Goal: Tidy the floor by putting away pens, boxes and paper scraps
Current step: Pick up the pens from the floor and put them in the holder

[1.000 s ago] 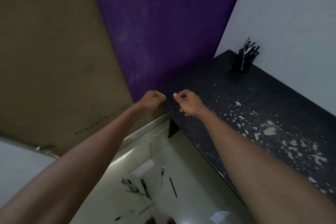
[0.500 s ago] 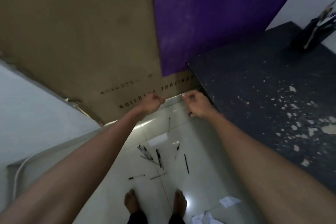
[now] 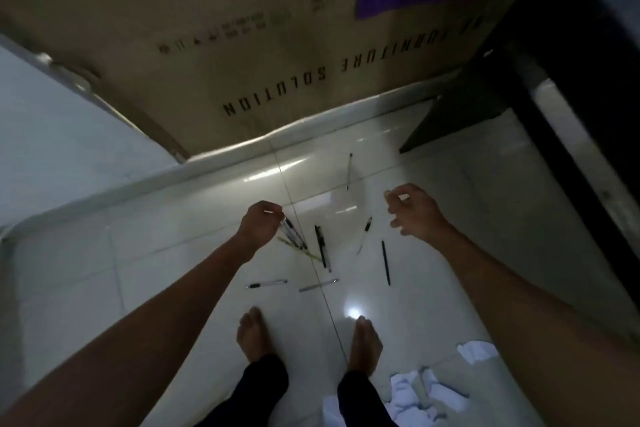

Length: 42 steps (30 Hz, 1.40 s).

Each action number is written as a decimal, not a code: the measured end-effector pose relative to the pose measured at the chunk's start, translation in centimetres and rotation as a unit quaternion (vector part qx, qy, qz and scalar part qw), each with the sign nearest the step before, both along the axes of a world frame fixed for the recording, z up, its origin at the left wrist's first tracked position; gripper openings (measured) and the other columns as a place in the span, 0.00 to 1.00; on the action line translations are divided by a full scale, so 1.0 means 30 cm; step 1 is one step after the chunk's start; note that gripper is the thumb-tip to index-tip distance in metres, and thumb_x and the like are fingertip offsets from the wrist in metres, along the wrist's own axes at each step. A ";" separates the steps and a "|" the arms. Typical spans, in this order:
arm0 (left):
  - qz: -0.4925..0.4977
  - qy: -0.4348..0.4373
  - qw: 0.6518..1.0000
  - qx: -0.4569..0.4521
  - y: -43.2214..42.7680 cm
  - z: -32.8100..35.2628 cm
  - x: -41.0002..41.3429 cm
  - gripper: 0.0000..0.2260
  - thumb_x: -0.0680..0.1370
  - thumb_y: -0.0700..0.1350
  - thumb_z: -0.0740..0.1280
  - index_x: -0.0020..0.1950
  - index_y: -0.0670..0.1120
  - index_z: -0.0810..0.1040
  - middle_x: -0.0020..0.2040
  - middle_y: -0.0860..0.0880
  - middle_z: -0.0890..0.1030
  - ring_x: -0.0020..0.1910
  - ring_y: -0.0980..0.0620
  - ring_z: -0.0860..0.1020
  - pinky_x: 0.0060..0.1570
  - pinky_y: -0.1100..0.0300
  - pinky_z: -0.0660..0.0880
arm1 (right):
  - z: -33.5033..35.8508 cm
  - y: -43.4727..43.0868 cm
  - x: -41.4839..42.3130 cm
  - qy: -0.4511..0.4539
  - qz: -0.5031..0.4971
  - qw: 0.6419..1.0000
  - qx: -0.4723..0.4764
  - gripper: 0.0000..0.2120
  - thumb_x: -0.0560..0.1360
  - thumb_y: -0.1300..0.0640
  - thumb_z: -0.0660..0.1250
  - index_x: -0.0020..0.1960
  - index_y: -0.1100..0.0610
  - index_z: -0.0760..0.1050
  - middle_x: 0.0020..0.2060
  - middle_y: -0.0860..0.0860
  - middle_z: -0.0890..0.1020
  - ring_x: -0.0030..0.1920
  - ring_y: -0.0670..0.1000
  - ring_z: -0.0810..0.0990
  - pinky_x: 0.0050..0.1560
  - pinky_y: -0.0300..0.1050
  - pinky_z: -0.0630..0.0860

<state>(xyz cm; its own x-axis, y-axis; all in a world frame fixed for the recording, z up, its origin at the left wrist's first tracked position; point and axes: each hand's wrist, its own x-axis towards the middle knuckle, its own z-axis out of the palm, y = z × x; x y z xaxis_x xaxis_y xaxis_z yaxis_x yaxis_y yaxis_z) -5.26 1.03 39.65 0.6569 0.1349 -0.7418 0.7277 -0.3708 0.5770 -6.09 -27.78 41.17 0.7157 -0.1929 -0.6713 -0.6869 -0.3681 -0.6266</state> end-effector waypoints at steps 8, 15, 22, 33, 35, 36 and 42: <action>0.111 0.055 0.991 0.048 0.098 -0.589 -0.193 0.03 0.75 0.40 0.66 0.47 0.47 0.77 0.51 0.40 0.80 0.43 0.44 0.77 0.39 0.58 0.70 | -0.618 -0.066 -0.130 0.049 0.034 0.997 -0.058 0.18 0.76 0.42 0.64 0.58 0.54 0.73 0.49 0.55 0.81 0.49 0.56 0.82 0.50 0.52 0.79; 0.165 0.090 0.977 0.105 0.113 -0.962 -0.338 0.07 0.75 0.44 0.65 0.52 0.46 0.77 0.54 0.42 0.80 0.52 0.41 0.79 0.51 0.49 0.76 | -0.981 -0.094 -0.203 0.075 0.034 0.992 -0.099 0.19 0.78 0.45 0.63 0.61 0.58 0.72 0.50 0.58 0.81 0.51 0.58 0.81 0.51 0.53 0.79; 0.202 0.135 0.958 0.154 0.094 -1.139 -0.400 0.10 0.76 0.45 0.63 0.45 0.38 0.76 0.45 0.42 0.78 0.51 0.41 0.78 0.46 0.57 0.70 | -1.144 -0.097 -0.244 0.093 0.035 0.975 -0.197 0.18 0.79 0.51 0.63 0.62 0.63 0.69 0.57 0.62 0.78 0.54 0.60 0.77 0.47 0.47 0.73; 0.307 0.194 0.925 0.110 0.141 -1.292 -0.432 0.23 0.73 0.51 0.70 0.57 0.35 0.73 0.48 0.36 0.80 0.45 0.40 0.80 0.47 0.52 0.79 | -1.299 -0.084 -0.350 0.143 0.018 0.963 -0.227 0.27 0.73 0.52 0.71 0.62 0.68 0.66 0.59 0.65 0.75 0.58 0.64 0.76 0.51 0.52 0.75; 0.253 0.184 0.938 0.150 0.147 -1.314 -0.421 0.20 0.73 0.49 0.70 0.59 0.37 0.76 0.56 0.35 0.79 0.55 0.37 0.79 0.57 0.49 0.77 | -1.310 -0.077 -0.337 0.112 0.026 0.966 -0.231 0.19 0.75 0.56 0.70 0.58 0.68 0.70 0.56 0.65 0.77 0.55 0.64 0.77 0.49 0.51 0.75; 0.241 0.169 0.939 0.180 0.146 -1.317 -0.413 0.17 0.72 0.47 0.70 0.56 0.38 0.78 0.55 0.35 0.80 0.54 0.38 0.78 0.56 0.51 0.76 | -1.314 -0.072 -0.327 0.100 0.030 0.967 -0.231 0.16 0.76 0.57 0.69 0.56 0.67 0.71 0.54 0.65 0.78 0.55 0.63 0.78 0.49 0.50 0.74; 0.181 0.067 0.961 0.199 0.100 -1.260 -0.294 0.04 0.75 0.42 0.61 0.45 0.46 0.76 0.48 0.45 0.80 0.48 0.44 0.77 0.51 0.54 0.76 | -1.318 -0.029 -0.249 0.049 0.006 0.965 -0.257 0.12 0.77 0.60 0.65 0.56 0.67 0.74 0.52 0.64 0.80 0.52 0.63 0.79 0.48 0.50 0.75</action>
<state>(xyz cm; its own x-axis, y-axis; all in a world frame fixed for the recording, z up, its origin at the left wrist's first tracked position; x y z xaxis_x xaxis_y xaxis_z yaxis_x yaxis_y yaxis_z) -14.08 4.03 1.84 0.4154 0.6273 -0.6587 0.9086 -0.2512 0.3337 -13.57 -28.65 1.62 0.6577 -0.5104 -0.5539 -0.7275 -0.6212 -0.2913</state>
